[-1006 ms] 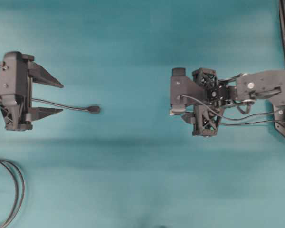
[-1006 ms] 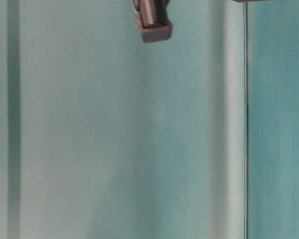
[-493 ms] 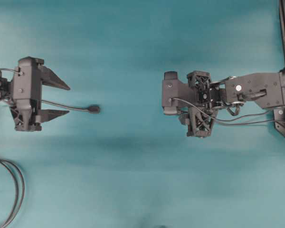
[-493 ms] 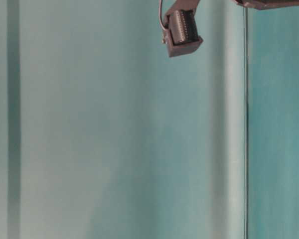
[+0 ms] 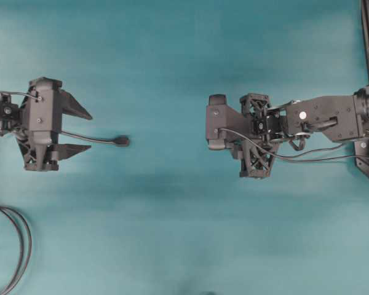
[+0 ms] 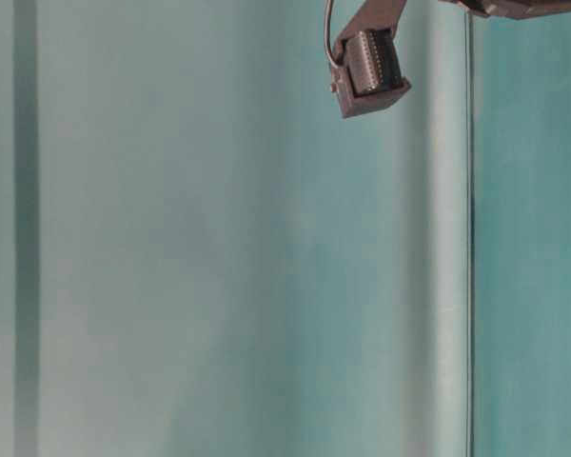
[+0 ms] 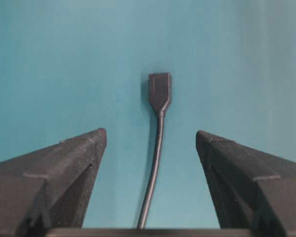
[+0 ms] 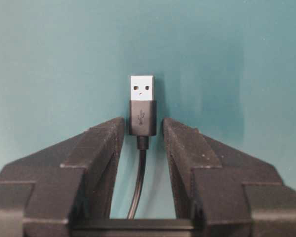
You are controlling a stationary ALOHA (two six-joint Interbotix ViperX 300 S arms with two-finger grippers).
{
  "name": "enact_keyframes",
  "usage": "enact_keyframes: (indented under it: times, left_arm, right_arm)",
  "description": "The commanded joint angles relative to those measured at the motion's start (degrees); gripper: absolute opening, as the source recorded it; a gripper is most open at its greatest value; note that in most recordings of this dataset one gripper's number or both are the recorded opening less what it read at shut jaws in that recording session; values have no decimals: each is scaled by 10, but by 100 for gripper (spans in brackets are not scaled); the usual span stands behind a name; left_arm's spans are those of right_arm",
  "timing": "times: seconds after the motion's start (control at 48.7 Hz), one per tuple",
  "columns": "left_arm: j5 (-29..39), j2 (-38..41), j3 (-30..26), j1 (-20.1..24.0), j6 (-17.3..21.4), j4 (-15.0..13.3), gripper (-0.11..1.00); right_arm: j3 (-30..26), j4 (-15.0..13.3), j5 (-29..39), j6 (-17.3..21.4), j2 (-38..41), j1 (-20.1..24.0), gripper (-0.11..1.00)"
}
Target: Insert the USB using both arms.
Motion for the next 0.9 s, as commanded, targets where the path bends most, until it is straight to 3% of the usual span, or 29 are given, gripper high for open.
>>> enact_keyframes:
  times: [0.0,0.369,0.882]
  left_arm:
    - [-10,6,-14,2,8,1,86]
    - [-15,69,-41,1,19,1,86]
    - [-25,82,-48,2,25,1,86]
  right_arm:
    - [-5,-2,-4,-2,1,-4,35]
    - [-11,-2,-9,-2,9,-6,25]
    - [-19,-2,-12,-4,29,-6,24]
